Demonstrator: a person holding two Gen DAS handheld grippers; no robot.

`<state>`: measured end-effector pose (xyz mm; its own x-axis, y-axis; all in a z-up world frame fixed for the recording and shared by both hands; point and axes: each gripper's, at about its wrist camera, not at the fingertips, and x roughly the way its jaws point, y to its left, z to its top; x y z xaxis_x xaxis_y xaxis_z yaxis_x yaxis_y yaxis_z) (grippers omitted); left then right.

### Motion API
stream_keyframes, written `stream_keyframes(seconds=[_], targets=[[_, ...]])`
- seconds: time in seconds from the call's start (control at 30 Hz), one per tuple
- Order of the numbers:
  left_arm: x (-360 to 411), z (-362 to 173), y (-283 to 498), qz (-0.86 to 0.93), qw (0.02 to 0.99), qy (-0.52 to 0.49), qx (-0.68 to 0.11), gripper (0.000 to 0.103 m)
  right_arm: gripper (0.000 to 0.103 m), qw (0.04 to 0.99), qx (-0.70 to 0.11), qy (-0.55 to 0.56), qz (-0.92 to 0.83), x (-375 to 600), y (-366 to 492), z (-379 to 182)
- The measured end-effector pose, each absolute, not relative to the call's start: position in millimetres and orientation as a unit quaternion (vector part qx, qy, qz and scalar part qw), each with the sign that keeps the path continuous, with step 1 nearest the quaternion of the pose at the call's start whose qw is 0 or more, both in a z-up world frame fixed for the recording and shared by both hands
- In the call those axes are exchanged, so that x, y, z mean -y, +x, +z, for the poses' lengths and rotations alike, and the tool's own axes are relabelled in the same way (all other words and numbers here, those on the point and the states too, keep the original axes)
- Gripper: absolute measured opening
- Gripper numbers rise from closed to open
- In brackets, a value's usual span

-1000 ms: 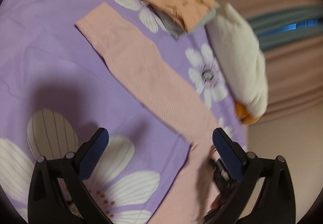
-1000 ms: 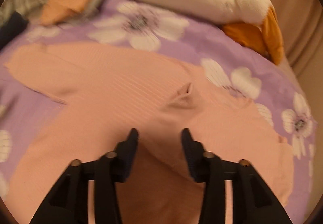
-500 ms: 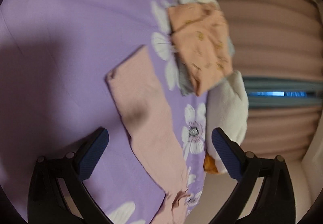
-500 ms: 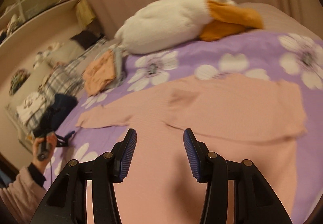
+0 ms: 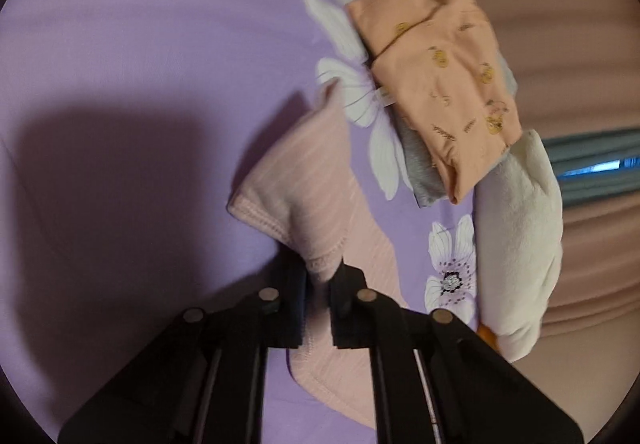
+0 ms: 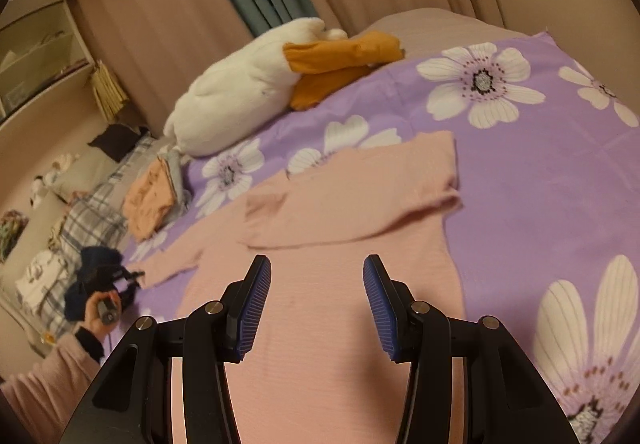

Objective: Fold small clothes
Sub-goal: 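Grasp the other pink sleeve with the left tool, then fold the held sleeve across the shirt body and open the left tool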

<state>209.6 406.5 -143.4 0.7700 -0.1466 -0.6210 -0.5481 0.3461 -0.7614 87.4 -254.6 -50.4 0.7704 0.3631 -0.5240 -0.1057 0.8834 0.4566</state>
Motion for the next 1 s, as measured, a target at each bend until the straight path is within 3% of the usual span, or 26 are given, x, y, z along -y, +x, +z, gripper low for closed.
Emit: stream_keyframes(seconds=[0.27,0.53,0.73,0.9,0.97,1.0], targets=[[-359,-54,227,0.094,0.846,-0.427,-0.305,0.007,0.048,0.911,-0.330,0.216,0.124,252,83,-71],[-180,34,253,-0.019,0.912,-0.263,-0.314,0.008,0.048,0.907,-0.327,0.231,0.132,257,78,-77],[-38,32,260,-0.091,0.925,-0.164,-0.332,0.008,0.048,0.907,-0.328,0.234,0.125,272,69,-82],[49,-17,267,-0.128,0.908,-0.100,-0.386,0.012,0.048,0.900,-0.337,0.252,0.117,285,63,-92],[80,-41,268,-0.143,0.893,-0.072,-0.421,0.039,0.048,0.897,-0.341,0.258,0.113,289,61,-95],[94,-54,268,-0.146,0.884,-0.053,-0.441,0.075,0.048,0.895,-0.343,0.262,0.111,292,61,-97]])
